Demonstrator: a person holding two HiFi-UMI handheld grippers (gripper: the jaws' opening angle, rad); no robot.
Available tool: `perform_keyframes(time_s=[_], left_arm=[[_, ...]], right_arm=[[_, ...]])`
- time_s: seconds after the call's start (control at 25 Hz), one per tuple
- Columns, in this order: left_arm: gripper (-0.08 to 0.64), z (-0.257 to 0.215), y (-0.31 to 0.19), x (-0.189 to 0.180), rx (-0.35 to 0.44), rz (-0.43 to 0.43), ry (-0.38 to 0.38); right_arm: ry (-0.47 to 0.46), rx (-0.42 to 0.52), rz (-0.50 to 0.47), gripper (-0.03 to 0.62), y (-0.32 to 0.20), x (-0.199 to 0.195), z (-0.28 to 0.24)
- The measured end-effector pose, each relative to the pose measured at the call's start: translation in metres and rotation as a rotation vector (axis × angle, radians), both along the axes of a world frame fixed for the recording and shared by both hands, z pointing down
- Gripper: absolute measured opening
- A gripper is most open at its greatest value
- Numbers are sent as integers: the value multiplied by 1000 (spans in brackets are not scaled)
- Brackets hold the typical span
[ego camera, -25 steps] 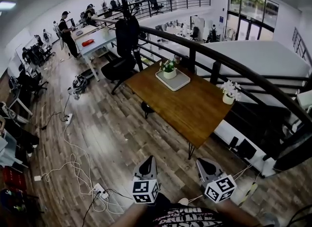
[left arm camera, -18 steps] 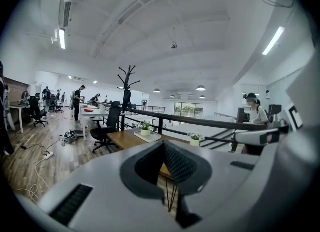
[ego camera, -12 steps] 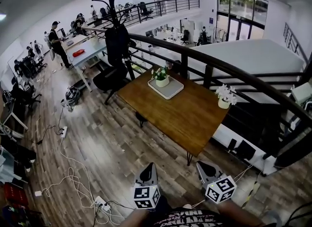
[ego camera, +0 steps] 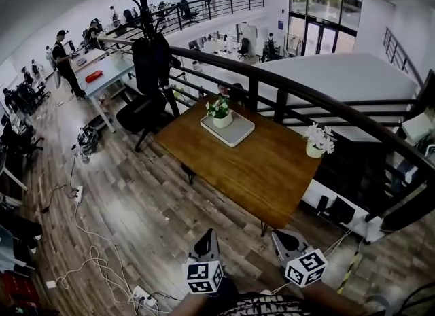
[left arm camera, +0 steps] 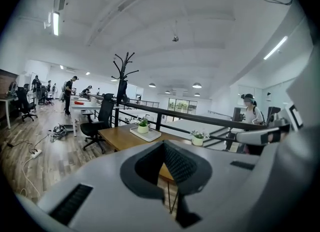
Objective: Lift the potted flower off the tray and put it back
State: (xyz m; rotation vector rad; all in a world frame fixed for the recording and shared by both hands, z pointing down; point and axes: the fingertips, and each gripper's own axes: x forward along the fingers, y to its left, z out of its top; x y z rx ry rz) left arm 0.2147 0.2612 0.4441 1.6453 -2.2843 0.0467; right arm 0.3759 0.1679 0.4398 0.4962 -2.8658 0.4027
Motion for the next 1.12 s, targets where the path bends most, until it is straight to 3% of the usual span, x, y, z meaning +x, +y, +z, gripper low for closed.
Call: perform_keyframes(time_s=[0.24,0.8,1.12], left_arm=[[8,2,-12,-69,5,-5,7],[8,-3,-35,-170,48,95,3],[8,-3,-23,-213,67,45,41]], right_arm=[[1,6,2,-8,-9,-62,-1],[21,52,75,-8,-22,-170,-17],[44,83,59,-8,-17,-203,-19]])
